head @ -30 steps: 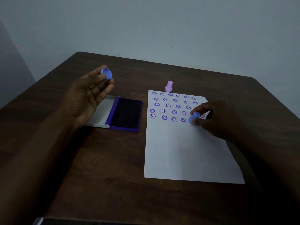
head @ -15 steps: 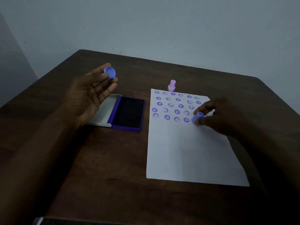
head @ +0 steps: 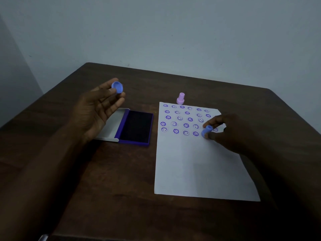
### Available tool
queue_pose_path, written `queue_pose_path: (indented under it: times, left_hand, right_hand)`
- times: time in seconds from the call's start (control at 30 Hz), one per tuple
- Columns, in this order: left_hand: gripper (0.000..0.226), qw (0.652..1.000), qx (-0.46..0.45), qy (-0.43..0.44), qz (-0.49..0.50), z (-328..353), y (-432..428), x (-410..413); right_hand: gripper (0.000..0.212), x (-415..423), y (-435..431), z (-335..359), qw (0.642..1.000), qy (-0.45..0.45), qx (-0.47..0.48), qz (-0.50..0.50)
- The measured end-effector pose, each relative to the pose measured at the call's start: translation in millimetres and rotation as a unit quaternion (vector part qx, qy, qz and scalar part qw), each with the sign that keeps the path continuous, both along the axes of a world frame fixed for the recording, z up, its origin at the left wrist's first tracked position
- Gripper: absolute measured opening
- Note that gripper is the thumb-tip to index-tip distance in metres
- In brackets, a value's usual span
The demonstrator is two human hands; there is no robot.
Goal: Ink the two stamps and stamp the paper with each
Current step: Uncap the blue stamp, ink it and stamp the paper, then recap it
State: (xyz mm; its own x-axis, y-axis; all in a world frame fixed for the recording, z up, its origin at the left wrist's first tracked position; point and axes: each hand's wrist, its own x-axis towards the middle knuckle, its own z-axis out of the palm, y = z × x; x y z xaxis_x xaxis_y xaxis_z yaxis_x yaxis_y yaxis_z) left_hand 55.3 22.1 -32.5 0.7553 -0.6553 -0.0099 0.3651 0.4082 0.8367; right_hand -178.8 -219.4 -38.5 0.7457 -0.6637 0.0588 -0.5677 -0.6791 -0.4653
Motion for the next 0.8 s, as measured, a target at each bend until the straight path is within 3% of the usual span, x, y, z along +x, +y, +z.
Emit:
queue_pose_path:
  times: [0.13,0.2,0.3,0.5,0.7,0.8]
  left_hand:
    - [0.028,1.000,-0.001,0.002,-0.003,-1,2,0]
    - [0.028,1.000,0.000,0.002,-0.005,-2,3,0]
    - [0.028,1.000,0.001,-0.002,-0.015,-2,2,0]
    - [0.033,0.998,0.018,-0.028,-0.058,-1,1,-3]
    - [0.038,0.990,0.045,-0.071,-0.117,-2,-2,-10]
    - [0.038,0.986,0.051,-0.078,-0.139,-4,-3,-12]
  right_hand:
    - [0.029,-8,0,0,0.999,-0.043,0.018,-0.004]
    - [0.032,-15,1,10,0.986,-0.155,0.052,-0.044]
    - [0.026,-24,1,23,0.928,-0.318,0.176,-0.084]
    - [0.020,-8,11,22,0.862,-0.307,0.397,-0.073]
    - [0.023,21,33,23,0.835,-0.298,0.462,0.014]
    - [0.038,35,51,27,0.833,-0.283,0.473,0.048]
